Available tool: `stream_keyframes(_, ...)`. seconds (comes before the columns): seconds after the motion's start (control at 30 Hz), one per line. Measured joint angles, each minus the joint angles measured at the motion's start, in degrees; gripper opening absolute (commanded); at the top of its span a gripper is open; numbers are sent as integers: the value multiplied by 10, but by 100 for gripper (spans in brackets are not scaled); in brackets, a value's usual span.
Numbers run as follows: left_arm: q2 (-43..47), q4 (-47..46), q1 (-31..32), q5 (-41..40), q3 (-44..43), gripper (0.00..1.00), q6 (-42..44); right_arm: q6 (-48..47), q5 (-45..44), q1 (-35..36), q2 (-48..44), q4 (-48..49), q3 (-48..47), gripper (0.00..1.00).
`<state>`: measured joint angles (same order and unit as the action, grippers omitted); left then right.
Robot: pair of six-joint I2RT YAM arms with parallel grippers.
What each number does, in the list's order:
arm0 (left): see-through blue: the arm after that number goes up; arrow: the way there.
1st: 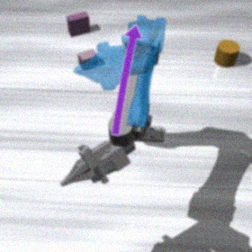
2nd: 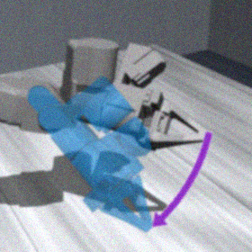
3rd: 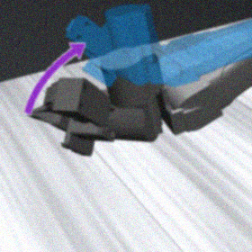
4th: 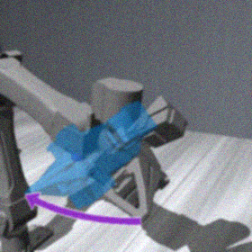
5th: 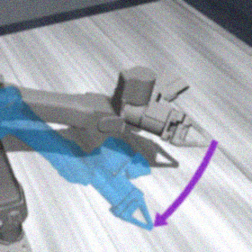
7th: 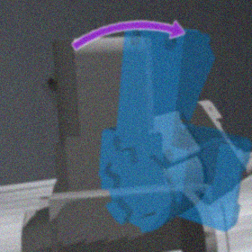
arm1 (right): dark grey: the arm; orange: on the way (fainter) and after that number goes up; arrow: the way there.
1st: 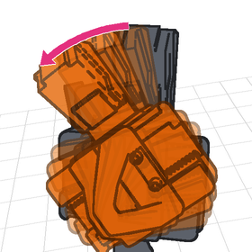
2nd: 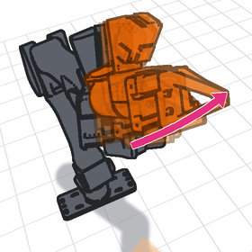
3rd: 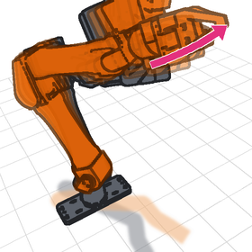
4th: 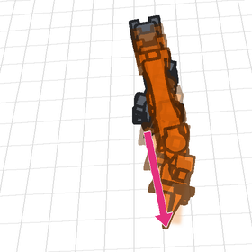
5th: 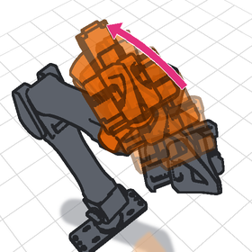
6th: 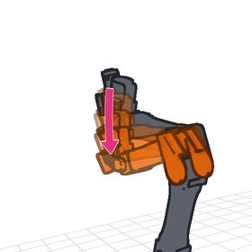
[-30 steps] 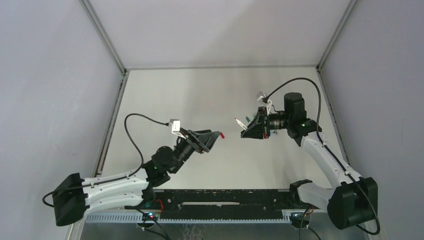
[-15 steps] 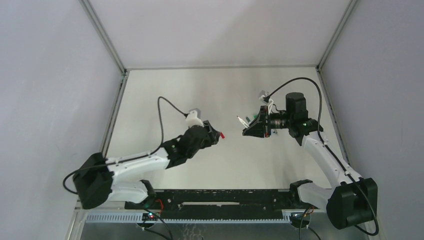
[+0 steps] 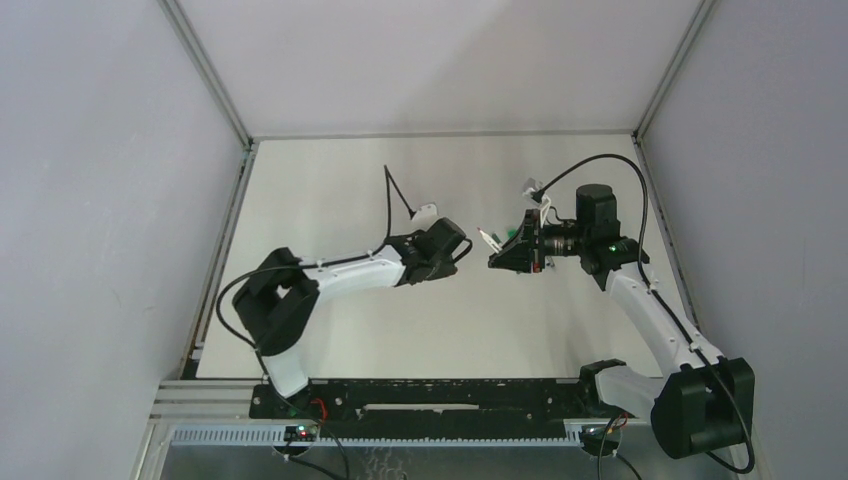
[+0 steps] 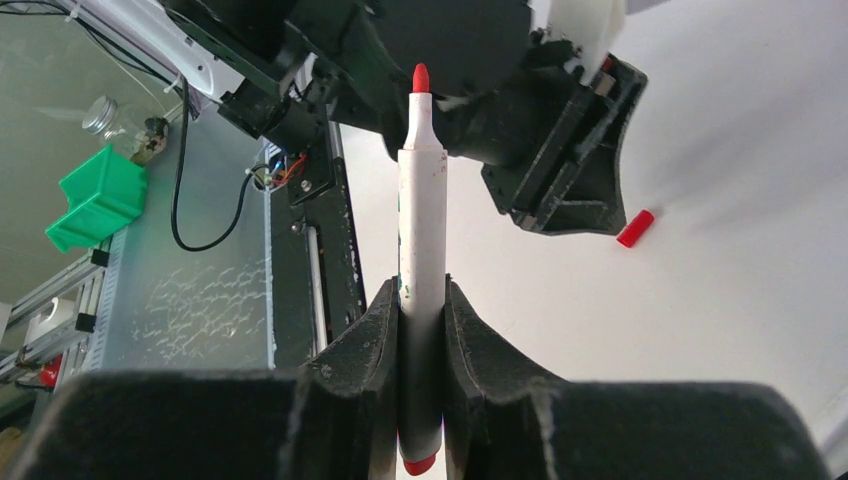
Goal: Insert the pens into the pen caps
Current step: Insert the pen cap onto the pen.
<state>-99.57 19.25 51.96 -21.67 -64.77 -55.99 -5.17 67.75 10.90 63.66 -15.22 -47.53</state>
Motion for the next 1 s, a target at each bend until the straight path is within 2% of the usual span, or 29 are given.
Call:
stream_keyframes(0.27,-83,86,-5,5,-91,37,-11,1,0,-1,-1,0,0,0)
stream_keyframes(0.77,-143,129,-27,15,-135,32,-12,2,0,-1,-2,0,0,0)
stream_keyframes(1.0,-159,151,-28,13,-158,27,-16,4,0,-3,-2,0,0,0)
